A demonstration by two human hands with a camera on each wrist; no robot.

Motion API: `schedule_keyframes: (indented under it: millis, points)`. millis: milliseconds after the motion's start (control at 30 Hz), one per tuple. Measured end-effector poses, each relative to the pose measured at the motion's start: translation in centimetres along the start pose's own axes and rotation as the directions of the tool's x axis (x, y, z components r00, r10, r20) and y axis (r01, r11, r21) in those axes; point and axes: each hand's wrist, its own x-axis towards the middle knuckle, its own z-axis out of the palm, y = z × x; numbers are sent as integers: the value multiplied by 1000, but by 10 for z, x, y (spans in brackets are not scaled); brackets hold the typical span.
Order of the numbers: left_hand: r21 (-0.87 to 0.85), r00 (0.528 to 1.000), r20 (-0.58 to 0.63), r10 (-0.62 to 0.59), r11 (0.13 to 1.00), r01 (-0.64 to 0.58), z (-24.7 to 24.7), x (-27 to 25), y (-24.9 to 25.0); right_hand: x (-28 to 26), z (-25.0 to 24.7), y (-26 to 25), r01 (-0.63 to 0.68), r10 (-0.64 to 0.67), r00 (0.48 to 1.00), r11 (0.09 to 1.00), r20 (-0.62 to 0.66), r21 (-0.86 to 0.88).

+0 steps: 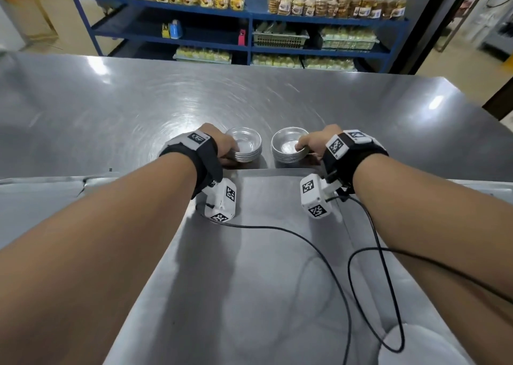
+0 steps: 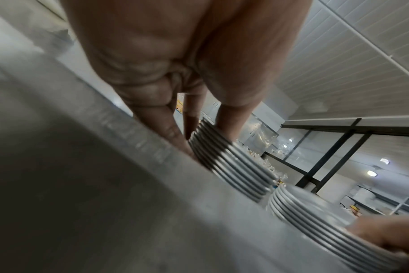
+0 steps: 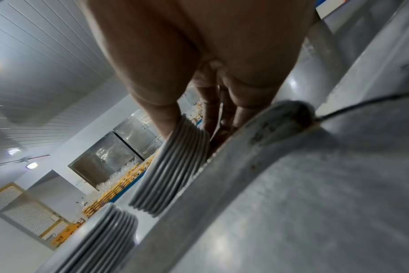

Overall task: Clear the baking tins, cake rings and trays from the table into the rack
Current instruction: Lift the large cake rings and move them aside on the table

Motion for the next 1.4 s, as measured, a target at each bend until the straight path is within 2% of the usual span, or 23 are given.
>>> schedule_keyframes:
  millis: [100, 200, 300, 433, 500, 667, 833, 967, 1133, 1267, 1400]
  points:
    - [62, 999, 3, 34, 998, -34, 2, -2, -1, 17, 3, 7, -23, 22, 1000, 999, -7, -47]
    - [-18, 997, 80, 10, 1000, -8, 5, -12, 2, 22, 4, 10, -36, 36, 999, 997, 4, -68]
    - [22, 990, 142, -21, 1000, 18, 3, -23, 10, -11, 1, -3, -21, 20, 1000, 993, -4, -114]
    - [253, 999, 17, 38, 967, -41, -14, -37, 21, -57, -10, -18, 24, -31, 999, 961, -21, -277]
    - [361, 998, -21, 58, 931, -46, -25, -50, 26, -77, -18, -21, 69, -84, 996, 927, -25, -369]
    - [461, 999, 28, 32, 886, -41, -43, -91, 33, -138, -28, -32, 230, -278, 961, 792, 2, -565]
    - [582, 995, 27, 92, 808, -91, -64, -176, 44, -217, -33, -42, 354, -404, 912, 682, 74, -640]
    - [655, 982, 4, 187, 741, -144, -92, -254, 37, -294, -32, -47, 426, -445, 884, 643, 141, -636]
    - [659, 971, -38, 238, 736, -155, -135, -352, 0, -397, -13, -47, 541, -489, 826, 549, 280, -637]
    - [641, 974, -60, 218, 756, -130, -173, -417, -43, -468, 17, -49, 607, -489, 788, 508, 375, -612]
    - [631, 970, -140, 197, 773, -66, -214, -471, -92, -530, 55, -54, 660, -504, 744, 459, 438, -594]
